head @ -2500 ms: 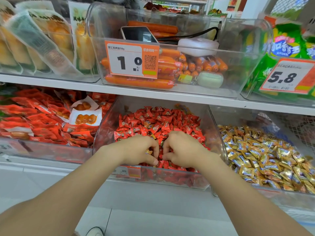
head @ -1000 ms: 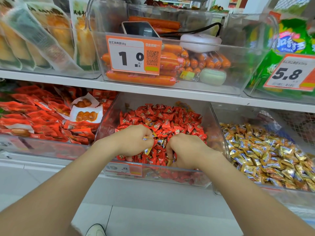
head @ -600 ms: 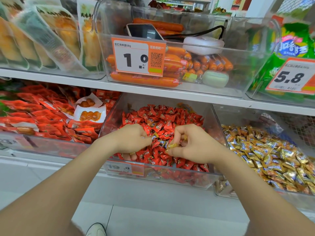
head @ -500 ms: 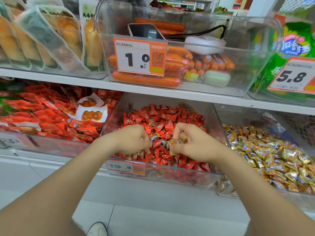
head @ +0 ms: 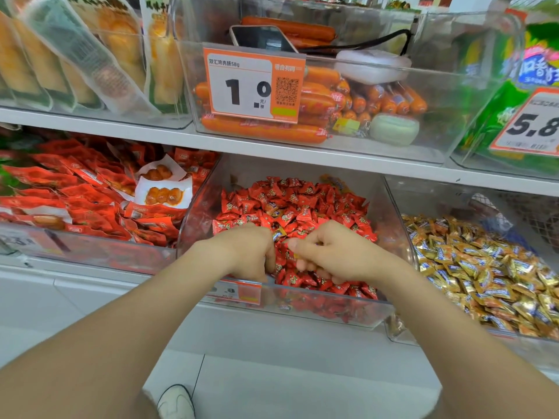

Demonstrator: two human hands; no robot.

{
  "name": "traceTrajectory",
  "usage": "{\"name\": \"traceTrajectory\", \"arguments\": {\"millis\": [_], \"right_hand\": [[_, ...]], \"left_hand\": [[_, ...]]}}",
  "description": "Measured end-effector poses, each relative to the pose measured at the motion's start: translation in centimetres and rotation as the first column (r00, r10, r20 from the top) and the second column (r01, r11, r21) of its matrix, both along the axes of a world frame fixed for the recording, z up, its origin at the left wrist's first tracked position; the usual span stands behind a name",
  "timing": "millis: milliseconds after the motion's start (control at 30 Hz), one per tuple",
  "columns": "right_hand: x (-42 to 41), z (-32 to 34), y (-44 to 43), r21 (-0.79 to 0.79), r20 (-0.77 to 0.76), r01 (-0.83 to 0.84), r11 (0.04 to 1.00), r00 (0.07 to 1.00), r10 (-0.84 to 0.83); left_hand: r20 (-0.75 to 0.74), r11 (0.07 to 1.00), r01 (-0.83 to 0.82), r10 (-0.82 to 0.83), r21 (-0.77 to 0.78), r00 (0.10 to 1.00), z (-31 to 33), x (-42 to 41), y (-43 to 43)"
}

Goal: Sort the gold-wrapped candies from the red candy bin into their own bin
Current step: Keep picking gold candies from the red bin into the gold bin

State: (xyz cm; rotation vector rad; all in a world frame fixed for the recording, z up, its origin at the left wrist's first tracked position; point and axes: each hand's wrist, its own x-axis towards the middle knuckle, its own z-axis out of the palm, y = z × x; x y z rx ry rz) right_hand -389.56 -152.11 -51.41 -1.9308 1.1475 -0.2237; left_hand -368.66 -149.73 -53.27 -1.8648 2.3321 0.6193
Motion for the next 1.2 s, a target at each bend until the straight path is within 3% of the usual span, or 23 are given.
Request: {"name": "traceTrajectory", "arguments": {"millis": [100, 300, 433, 767, 867, 1033, 1200], "right_hand": [[-0.2, -0.6, -0.3, -0.043, -0.002, -0.099, 0.994, 0.995, 0.099], [0.0, -0.7, -0.8, -0.191, -0.093, -0.235, 0.953, 0.971, 0.220], [0.5, -1.4, -0.8, -0.134, -0.198, -0.367, 0.920, 0.920, 0.338], [2.9, -2.1, -1.6, -0.159, -0.504, -0.536, 0.829, 0.766, 0.399], [2.5, -1.9, -2.0, -0.194, -0.467, -0.484, 0.853, 0.811, 0.353], [0.0, -0.3, -2.7, -0.209, -0.277, -0.280, 0.937, 0.936, 0.219], [-0.7, -0.3, -2.1, -0.105, -0.164, -0.142, 0.984, 0.979, 0.124]], "left_hand": [[0.086, 0.998, 0.023, -0.018, -0.066, 0.996, -0.3, -0.5, -0.2], [0.018, 0.999, 0.042, -0.042, 0.003, 0.999, -0.6, 0.1, -0.3], [0.077, 0.998, 0.039, -0.035, -0.053, 0.996, -0.5, 0.4, -0.3], [-0.010, 0.983, -0.057, 0.056, -0.173, 0.998, 0.6, 2.8, 0.8], [-0.074, 0.981, -0.053, 0.040, -0.186, 0.996, 1.1, 2.7, 1.0], [-0.122, 0.997, -0.063, 0.058, -0.039, 0.991, 0.9, 2.5, 1.0], [-0.150, 0.993, -0.117, 0.113, -0.020, 0.982, 0.7, 2.4, 0.5]]}}
